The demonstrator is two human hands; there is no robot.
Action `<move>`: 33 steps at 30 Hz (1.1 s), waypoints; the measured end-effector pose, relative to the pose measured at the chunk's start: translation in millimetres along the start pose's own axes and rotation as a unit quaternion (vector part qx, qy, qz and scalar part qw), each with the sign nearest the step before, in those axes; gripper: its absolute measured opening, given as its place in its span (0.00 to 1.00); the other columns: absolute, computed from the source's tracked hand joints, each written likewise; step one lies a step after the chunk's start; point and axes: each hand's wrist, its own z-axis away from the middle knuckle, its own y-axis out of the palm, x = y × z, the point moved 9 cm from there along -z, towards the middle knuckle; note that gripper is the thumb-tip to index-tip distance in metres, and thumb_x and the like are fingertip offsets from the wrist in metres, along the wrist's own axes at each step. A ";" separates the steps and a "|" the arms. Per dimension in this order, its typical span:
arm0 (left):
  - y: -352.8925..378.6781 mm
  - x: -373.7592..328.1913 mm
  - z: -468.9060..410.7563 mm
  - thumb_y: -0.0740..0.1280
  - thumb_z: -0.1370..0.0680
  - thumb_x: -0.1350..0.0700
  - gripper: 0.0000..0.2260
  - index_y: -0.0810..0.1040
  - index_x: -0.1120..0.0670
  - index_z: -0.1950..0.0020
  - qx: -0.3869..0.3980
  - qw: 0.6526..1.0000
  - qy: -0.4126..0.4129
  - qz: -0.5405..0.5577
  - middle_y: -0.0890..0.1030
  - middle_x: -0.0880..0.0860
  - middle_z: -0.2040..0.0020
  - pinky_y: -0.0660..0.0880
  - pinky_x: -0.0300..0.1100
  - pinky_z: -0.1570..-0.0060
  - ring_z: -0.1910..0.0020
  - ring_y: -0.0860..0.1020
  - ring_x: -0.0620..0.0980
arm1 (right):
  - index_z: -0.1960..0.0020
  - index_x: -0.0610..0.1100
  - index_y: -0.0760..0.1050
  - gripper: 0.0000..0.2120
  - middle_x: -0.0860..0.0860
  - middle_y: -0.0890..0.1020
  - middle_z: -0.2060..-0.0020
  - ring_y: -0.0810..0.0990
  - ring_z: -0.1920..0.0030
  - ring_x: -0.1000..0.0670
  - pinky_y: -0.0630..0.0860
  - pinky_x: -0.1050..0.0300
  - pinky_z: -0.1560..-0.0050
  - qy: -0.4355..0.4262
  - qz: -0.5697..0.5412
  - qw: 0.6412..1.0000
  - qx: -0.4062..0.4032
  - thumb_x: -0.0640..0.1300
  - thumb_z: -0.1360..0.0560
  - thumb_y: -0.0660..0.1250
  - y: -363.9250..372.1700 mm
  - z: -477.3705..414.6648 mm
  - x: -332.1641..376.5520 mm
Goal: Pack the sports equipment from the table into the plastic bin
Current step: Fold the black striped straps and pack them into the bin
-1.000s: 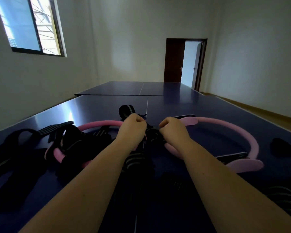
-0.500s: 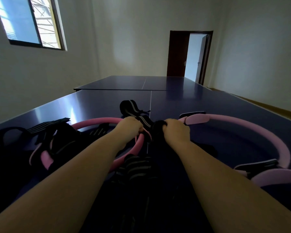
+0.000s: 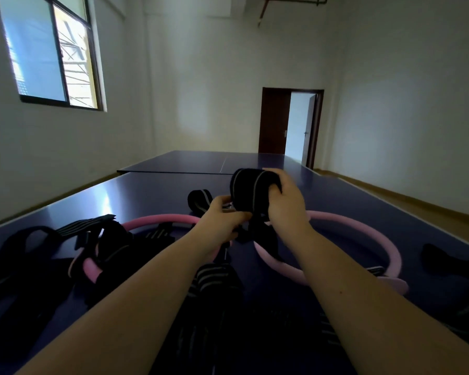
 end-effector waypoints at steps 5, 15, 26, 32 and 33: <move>16.8 -4.5 21.7 0.75 0.27 0.63 0.28 0.63 0.57 0.34 -0.010 0.999 -0.007 0.043 0.77 0.58 0.40 0.81 0.50 0.45 0.43 0.80 0.55 | 0.34 0.56 0.72 0.25 0.56 0.73 0.40 0.75 0.39 0.51 0.75 0.53 0.37 0.045 -0.046 0.998 0.022 0.32 0.23 0.56 -17.4 17.8 14.4; 40.9 -3.7 38.4 0.62 0.20 0.66 0.10 0.77 0.59 0.40 0.025 0.988 -0.075 0.129 0.80 0.57 0.56 0.75 0.41 0.56 0.59 0.79 0.49 | 0.49 0.42 0.83 0.11 0.44 0.86 0.53 0.84 0.50 0.45 0.80 0.50 0.48 0.239 -0.249 0.937 -0.047 0.39 0.20 0.61 -46.1 24.6 -8.8; 38.3 13.9 29.9 0.69 0.22 0.49 0.15 0.83 0.60 0.44 -0.008 0.994 -0.055 0.091 0.86 0.57 0.50 0.80 0.45 0.54 0.52 0.85 0.54 | 0.51 0.42 0.82 0.14 0.44 0.80 0.40 0.83 0.49 0.46 0.80 0.50 0.51 0.191 -0.295 0.932 0.092 0.33 0.22 0.58 -19.7 42.3 -33.2; 36.8 9.1 29.1 0.64 0.19 0.64 0.10 0.79 0.54 0.41 -0.028 0.996 0.012 0.088 0.85 0.56 0.48 0.82 0.53 0.48 0.49 0.84 0.56 | 0.36 0.45 0.77 0.13 0.45 0.83 0.44 0.82 0.43 0.44 0.80 0.45 0.43 0.251 -0.315 0.915 0.014 0.43 0.18 0.61 -30.9 50.2 -45.6; 35.6 9.4 30.9 0.63 0.19 0.66 0.12 0.79 0.53 0.41 -0.033 0.995 0.021 0.094 0.85 0.56 0.48 0.82 0.51 0.51 0.50 0.84 0.55 | 0.37 0.43 0.77 0.13 0.47 0.83 0.46 0.82 0.45 0.45 0.80 0.46 0.46 0.261 -0.272 0.926 0.017 0.46 0.18 0.61 -31.5 56.7 -52.5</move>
